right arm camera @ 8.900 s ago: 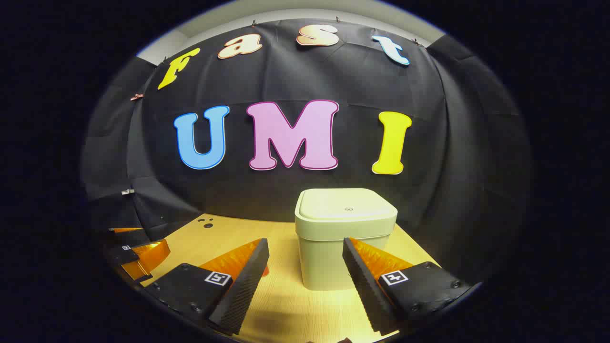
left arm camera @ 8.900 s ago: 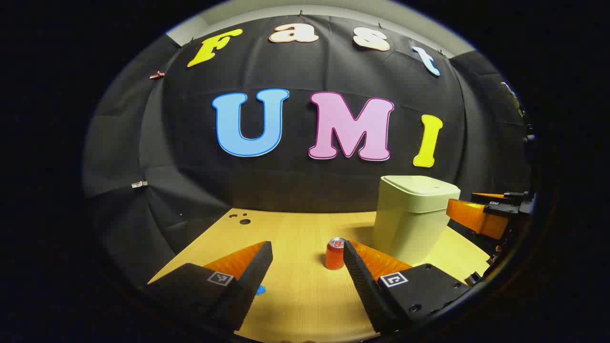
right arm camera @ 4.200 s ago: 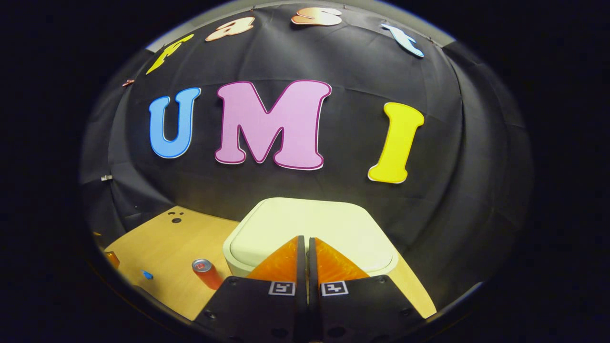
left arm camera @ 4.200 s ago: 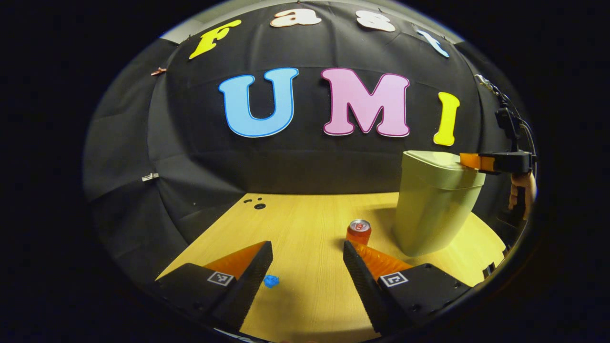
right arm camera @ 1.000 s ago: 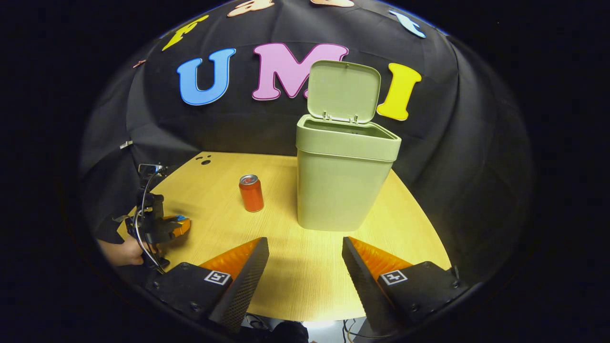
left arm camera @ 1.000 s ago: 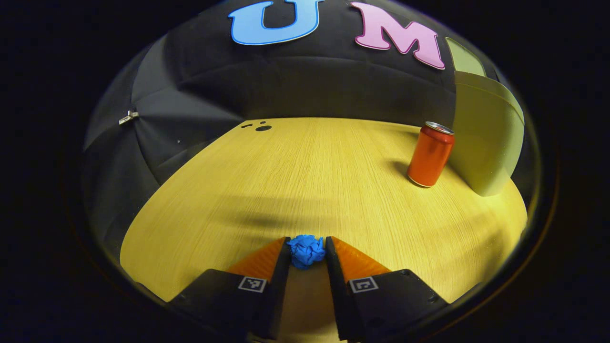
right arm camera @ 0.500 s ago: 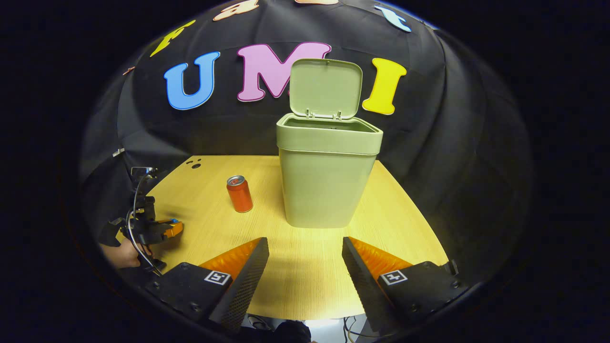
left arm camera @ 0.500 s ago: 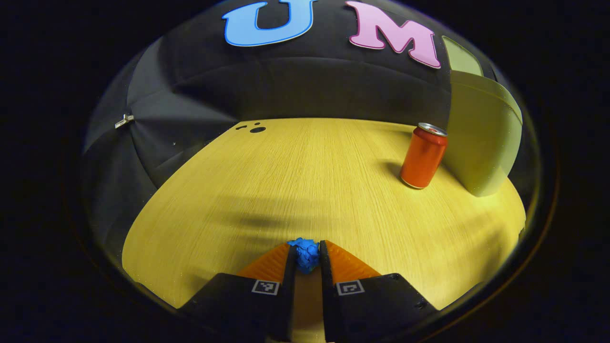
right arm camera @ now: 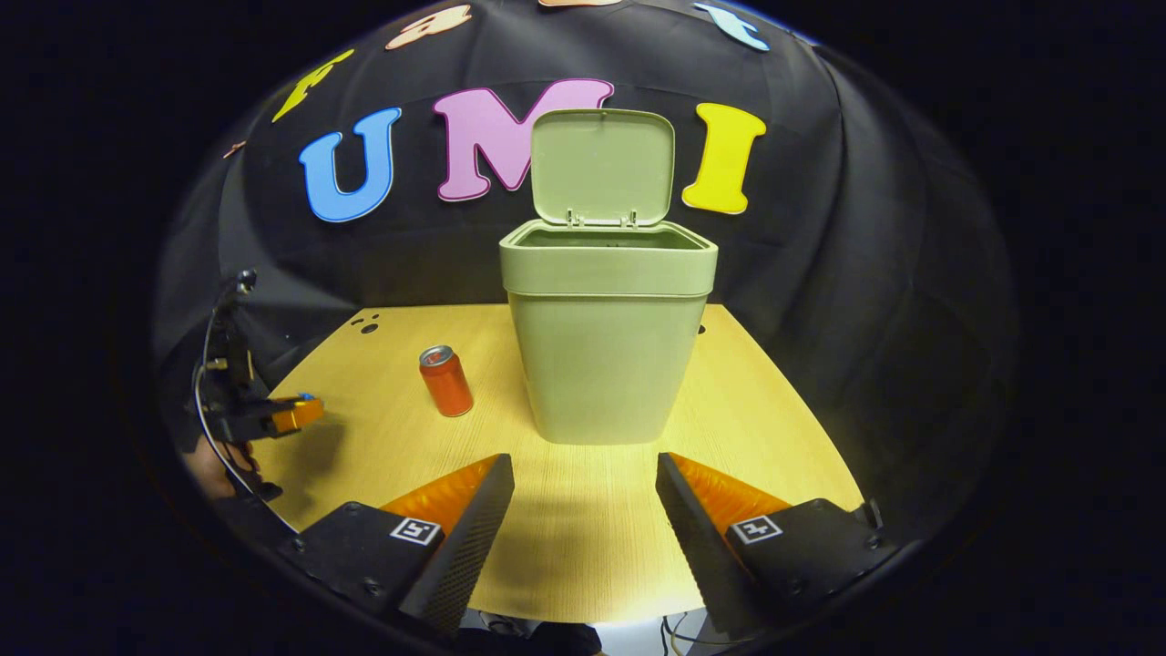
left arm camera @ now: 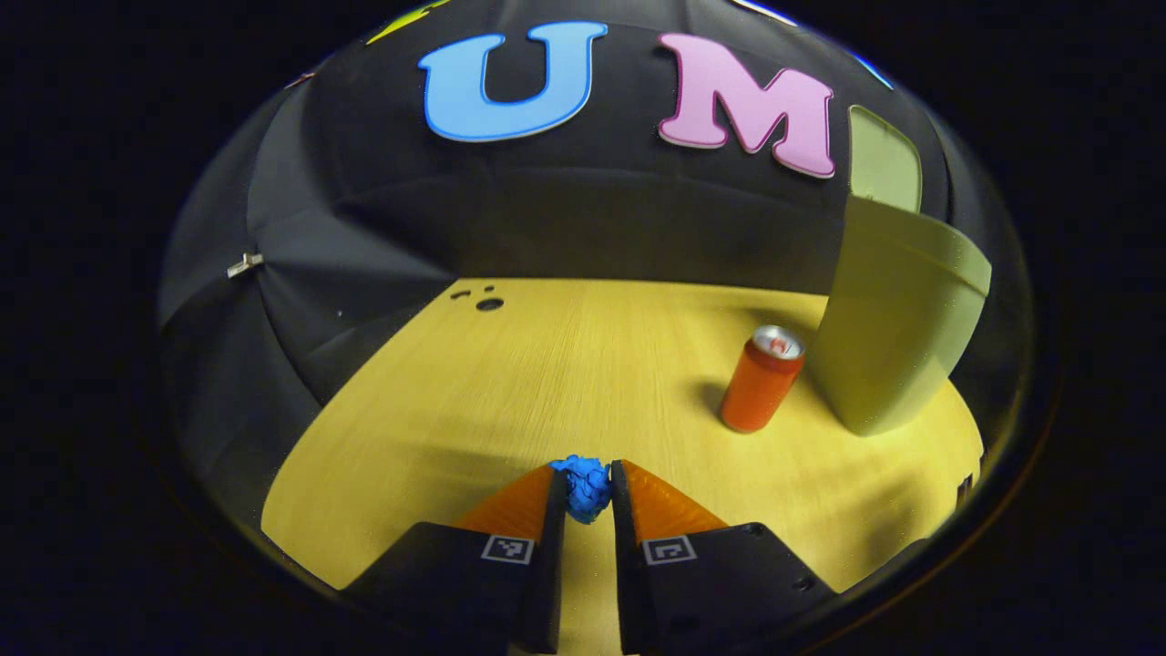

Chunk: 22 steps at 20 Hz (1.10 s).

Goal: Press the lid of the desktop garbage bin to open it, pick up the crumpled paper on the desktop and throw it into the bin, then pick up the pop can on the desktop and drop it into the bin, and finally close the garbage bin lid.

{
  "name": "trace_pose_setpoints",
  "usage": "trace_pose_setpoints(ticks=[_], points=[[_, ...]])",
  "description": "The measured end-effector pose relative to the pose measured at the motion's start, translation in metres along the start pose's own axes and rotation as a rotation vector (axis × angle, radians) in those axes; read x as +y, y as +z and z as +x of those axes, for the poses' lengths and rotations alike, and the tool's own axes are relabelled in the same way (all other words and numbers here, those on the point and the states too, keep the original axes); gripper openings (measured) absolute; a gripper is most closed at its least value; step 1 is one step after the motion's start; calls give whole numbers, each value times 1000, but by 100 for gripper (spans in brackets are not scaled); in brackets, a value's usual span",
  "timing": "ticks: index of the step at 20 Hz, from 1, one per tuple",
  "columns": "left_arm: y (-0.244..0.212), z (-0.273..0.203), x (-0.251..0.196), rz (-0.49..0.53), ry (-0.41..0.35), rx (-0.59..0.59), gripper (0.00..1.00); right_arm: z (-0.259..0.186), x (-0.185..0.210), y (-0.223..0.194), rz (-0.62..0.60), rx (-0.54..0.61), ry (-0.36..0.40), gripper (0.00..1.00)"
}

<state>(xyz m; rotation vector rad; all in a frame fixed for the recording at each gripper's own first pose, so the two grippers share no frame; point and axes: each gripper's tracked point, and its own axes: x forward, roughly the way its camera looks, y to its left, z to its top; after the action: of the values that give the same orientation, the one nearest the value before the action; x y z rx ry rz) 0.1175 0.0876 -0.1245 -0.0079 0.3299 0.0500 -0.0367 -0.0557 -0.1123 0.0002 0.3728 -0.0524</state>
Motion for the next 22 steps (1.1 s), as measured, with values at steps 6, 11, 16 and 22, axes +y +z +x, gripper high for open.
trace_pose_setpoints(ticks=[6,11,16,22], points=[[103,-32,-69,80,-107,-144,29,15,-23,-6,58,9,5,99],[169,-49,-160,116,-249,-252,25,35,-43,3,107,-4,1,98],[218,-60,-246,164,-395,-330,29,49,-56,10,115,-15,16,99],[226,-50,-320,235,-496,-336,29,70,-62,15,101,-14,62,99]])
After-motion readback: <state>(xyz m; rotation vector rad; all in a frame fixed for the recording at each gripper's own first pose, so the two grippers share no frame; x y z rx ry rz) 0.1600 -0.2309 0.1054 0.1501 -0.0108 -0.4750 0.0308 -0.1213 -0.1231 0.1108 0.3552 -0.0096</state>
